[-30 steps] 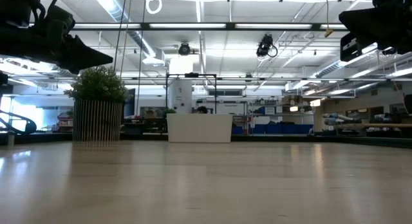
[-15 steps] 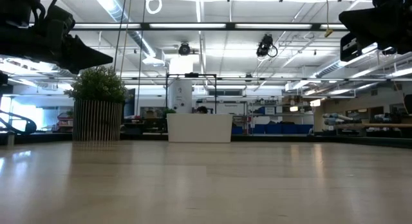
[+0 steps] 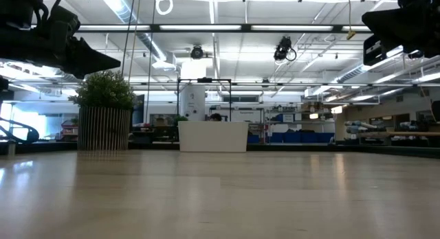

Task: Nest measuring cups in basket
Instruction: Return to Home Position

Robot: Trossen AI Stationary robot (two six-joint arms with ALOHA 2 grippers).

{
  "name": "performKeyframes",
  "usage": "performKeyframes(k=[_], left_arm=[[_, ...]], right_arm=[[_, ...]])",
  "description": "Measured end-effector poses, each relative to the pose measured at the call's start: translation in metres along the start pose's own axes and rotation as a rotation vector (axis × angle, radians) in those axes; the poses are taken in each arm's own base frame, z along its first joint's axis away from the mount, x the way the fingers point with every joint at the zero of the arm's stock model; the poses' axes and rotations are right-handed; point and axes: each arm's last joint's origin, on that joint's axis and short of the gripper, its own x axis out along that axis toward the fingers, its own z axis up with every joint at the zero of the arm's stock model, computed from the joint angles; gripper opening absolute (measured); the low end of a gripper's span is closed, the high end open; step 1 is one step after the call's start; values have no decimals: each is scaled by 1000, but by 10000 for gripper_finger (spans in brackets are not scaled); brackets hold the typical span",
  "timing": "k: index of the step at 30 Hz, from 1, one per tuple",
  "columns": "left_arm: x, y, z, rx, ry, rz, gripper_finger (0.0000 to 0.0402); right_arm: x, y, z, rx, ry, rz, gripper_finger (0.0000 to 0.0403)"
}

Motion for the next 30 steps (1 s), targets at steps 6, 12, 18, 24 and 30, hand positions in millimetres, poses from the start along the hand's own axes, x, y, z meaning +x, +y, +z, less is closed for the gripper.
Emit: performKeyframes(k=[6,12,18,24,30], left_arm=[[0,0,0,0,0,0,2],[0,0,0,0,0,0,2],[0,0,0,0,0,0,2],[0,0,0,0,0,0,2],[0,0,0,0,0,0,12]], right_arm=[[0,0,0,0,0,0,14],[0,0,0,0,0,0,14],[0,0,0,0,0,0,14],[0,0,0,0,0,0,14],[0,0,0,0,0,0,14]])
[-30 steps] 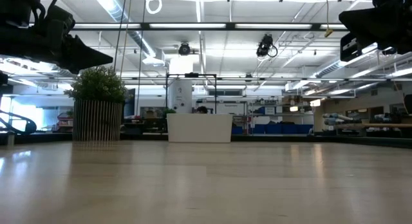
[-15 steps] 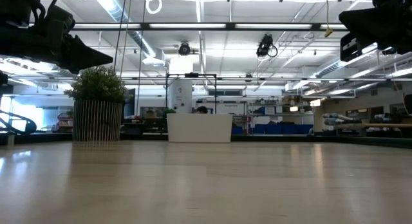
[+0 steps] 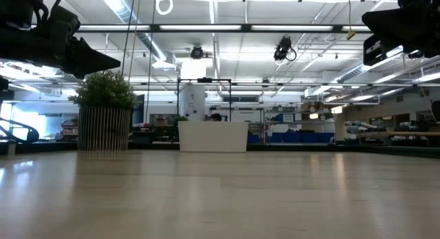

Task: Nest measuring cups in basket
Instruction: Return to Home Position

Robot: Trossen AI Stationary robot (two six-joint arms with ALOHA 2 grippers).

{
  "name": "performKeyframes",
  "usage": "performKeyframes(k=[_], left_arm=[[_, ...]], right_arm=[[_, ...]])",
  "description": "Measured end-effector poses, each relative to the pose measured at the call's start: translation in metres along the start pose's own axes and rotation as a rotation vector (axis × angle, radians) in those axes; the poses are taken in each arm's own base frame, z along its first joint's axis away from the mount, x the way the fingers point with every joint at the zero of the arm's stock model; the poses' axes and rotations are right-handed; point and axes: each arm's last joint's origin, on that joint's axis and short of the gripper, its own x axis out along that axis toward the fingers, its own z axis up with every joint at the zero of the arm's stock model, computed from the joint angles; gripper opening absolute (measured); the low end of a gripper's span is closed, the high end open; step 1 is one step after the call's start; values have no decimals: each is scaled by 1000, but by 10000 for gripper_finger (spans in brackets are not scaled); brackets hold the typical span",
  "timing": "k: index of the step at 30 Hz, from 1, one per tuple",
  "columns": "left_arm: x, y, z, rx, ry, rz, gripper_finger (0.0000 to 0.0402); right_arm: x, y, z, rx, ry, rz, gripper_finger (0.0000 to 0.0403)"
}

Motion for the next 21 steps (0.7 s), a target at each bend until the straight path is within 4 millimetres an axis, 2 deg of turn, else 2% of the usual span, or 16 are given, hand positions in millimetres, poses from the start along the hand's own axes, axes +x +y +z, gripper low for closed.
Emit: performKeyframes(k=[21], left_arm=[[0,0,0,0,0,0,22]], right_arm=[[0,0,0,0,0,0,14]])
